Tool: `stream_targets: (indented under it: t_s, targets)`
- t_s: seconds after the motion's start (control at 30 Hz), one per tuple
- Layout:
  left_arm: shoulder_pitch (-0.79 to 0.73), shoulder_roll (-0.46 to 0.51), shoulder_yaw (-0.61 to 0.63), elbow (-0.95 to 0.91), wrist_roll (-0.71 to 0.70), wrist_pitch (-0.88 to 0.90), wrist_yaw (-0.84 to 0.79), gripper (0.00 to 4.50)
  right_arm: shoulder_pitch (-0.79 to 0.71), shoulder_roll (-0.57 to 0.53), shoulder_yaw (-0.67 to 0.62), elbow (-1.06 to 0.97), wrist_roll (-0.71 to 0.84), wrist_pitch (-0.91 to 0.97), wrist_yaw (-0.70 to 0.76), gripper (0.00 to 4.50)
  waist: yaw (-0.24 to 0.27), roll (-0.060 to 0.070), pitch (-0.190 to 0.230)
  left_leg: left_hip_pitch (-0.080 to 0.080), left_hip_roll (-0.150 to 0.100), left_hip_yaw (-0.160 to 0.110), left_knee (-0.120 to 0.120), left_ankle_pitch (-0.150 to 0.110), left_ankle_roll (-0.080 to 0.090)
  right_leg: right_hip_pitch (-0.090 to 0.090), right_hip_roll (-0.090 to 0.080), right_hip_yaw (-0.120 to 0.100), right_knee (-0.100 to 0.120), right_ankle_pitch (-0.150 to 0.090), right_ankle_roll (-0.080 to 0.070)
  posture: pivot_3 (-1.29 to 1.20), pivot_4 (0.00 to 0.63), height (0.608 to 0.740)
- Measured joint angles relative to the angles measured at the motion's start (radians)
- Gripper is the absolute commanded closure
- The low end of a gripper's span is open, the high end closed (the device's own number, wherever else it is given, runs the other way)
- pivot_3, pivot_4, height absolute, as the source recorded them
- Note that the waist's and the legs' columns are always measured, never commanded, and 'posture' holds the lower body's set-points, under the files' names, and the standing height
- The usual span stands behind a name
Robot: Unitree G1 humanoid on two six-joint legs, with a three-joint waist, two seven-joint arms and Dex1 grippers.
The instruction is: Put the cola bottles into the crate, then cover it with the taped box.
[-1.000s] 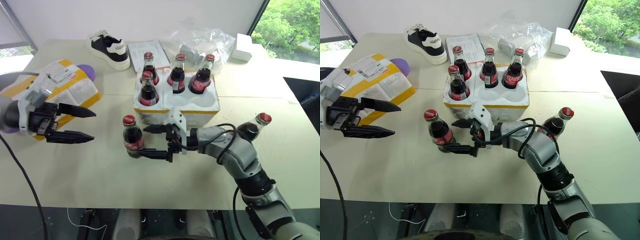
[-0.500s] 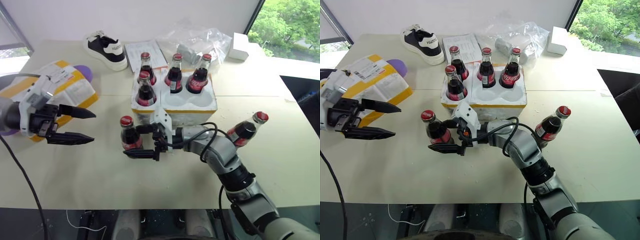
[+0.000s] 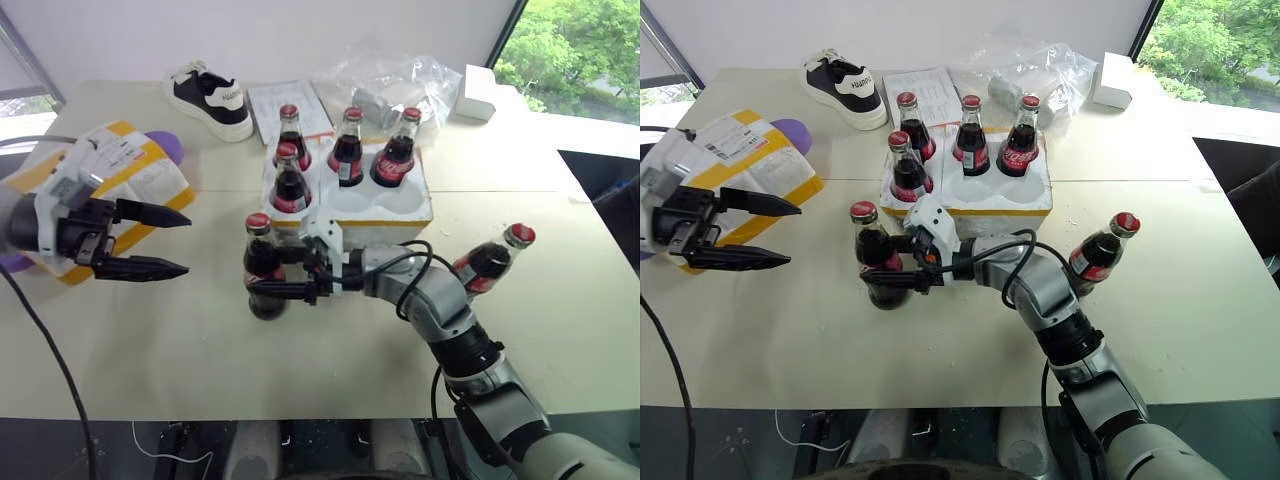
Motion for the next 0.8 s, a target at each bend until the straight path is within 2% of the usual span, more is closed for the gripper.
stream_targets:
  t_s: [0.17,0.4,0.57,0.8]
  targets:
    - [-0.021,-0.023,-0.023,0.013,0.007,-0.019,0.000,0.00,-0.015,-0.035,-0.103,-0.085,0.105,0.147,-0.038,1.86,0.004,0.000,0.000,0.000,0.000,0.000,0.000,0.000,0.000,0.000,0.000,0.000,0.000,0.000,0.000,0.00,0.150,0.740]
    - [-0.066,-0.069,-0.069,0.042,0.028,-0.044,0.002,0.00,-0.245,-0.107,-0.392,-0.160,0.276,0.290,-0.185,1.86,0.003,0.000,0.000,0.000,0.000,0.000,-0.001,0.000,0.000,0.000,0.000,0.000,0.000,0.000,0.000,0.00,0.150,0.740]
    - [-0.068,-0.094,-0.078,0.064,0.039,-0.063,0.005,0.00,-0.276,-0.212,-0.414,-0.105,0.227,0.295,-0.236,1.86,0.002,0.000,0.000,-0.001,0.000,0.001,-0.001,0.000,0.000,-0.001,0.000,0.000,0.000,0.000,0.000,0.00,0.150,0.740]
    - [-0.099,-0.110,-0.079,0.077,0.050,-0.082,0.006,0.00,-0.275,-0.249,-0.382,-0.066,0.126,0.259,-0.277,1.86,-0.002,0.000,0.000,-0.002,0.000,0.002,-0.001,0.000,0.000,-0.002,0.000,0.000,0.000,0.000,0.000,0.00,0.150,0.740]
